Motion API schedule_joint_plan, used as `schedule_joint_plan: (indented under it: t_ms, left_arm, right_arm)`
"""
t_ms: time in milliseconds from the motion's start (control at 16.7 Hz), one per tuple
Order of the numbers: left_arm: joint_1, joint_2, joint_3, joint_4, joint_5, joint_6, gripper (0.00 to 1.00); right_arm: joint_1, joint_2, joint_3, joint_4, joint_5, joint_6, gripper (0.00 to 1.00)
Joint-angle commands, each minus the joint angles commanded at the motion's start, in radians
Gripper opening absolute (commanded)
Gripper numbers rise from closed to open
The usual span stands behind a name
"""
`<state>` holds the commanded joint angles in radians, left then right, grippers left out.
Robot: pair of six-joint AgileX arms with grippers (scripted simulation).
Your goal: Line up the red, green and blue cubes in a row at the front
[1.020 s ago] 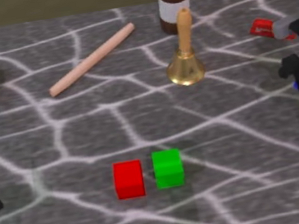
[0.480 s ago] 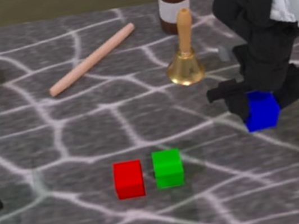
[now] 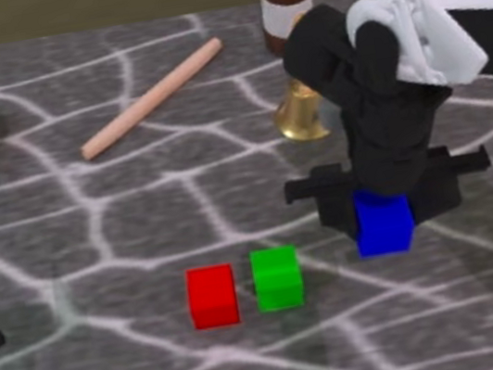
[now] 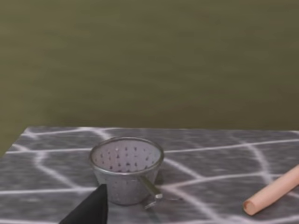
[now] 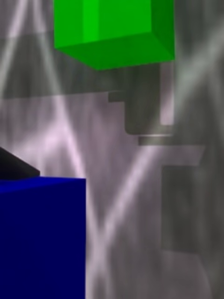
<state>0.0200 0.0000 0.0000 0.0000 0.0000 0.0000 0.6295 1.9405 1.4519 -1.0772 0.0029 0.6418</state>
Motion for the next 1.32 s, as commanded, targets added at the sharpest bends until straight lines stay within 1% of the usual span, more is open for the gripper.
schedule_joint_plan:
  t_ms: [300, 660, 960, 1320]
  left_arm:
    - [0.0, 0.0, 0.0, 0.0, 0.0, 0.0, 1.0]
    - [0.0, 0.0, 0.0, 0.0, 0.0, 0.0, 1.0]
    - [0.0, 0.0, 0.0, 0.0, 0.0, 0.0, 1.0]
    - [0.0, 0.0, 0.0, 0.0, 0.0, 0.0, 1.0]
  right_arm:
    - [-0.003, 0.01, -0.011, 0.018, -0.001, -0.001, 0.0]
    - [0.002, 0.085, -0.141, 0.232, 0.0, 0.004, 0.0]
    - [0.004, 0.097, -0.157, 0.254, 0.001, 0.005, 0.0]
    - [0.004, 0.097, -0.157, 0.254, 0.001, 0.005, 0.45]
